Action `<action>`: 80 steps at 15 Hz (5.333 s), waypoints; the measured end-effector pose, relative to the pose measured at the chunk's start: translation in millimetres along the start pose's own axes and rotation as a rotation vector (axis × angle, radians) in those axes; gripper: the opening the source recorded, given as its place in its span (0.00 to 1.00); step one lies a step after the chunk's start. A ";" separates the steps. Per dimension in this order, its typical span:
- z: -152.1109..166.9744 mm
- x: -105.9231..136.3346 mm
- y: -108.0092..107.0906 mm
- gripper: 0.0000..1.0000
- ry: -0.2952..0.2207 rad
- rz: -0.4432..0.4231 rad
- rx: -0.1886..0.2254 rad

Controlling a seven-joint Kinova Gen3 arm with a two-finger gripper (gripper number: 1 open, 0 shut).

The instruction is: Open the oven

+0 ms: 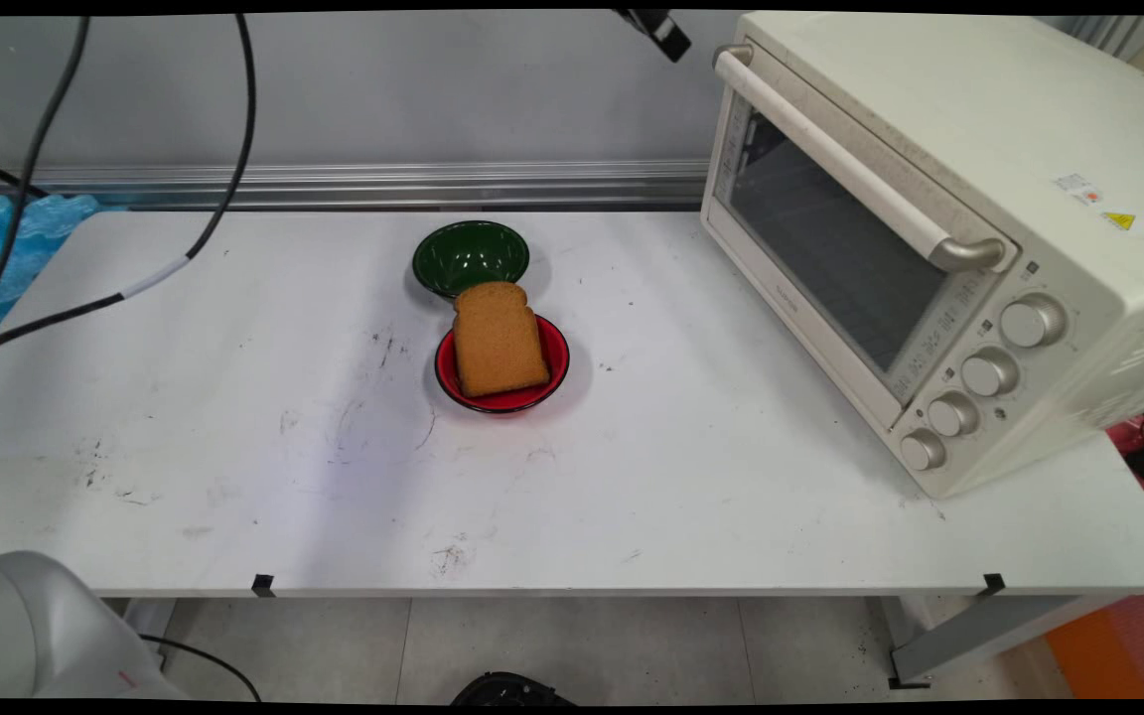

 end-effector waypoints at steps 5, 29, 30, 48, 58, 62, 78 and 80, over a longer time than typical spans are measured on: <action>24.5 9.6 2.6 0.00 0.012 0.039 -0.014; 110.9 47.6 1.3 0.00 0.076 0.036 -0.026; 114.7 48.2 0.9 0.00 0.077 0.031 -0.024; 155.9 36.8 1.7 0.00 0.069 -0.021 -0.036; 156.8 24.3 3.6 0.00 0.055 -0.034 -0.038; 149.4 16.6 7.9 0.00 0.041 -0.038 -0.041; 125.1 -38.6 11.1 0.00 -0.045 -0.033 -0.026; 124.1 -44.3 10.5 0.00 -0.054 -0.030 -0.025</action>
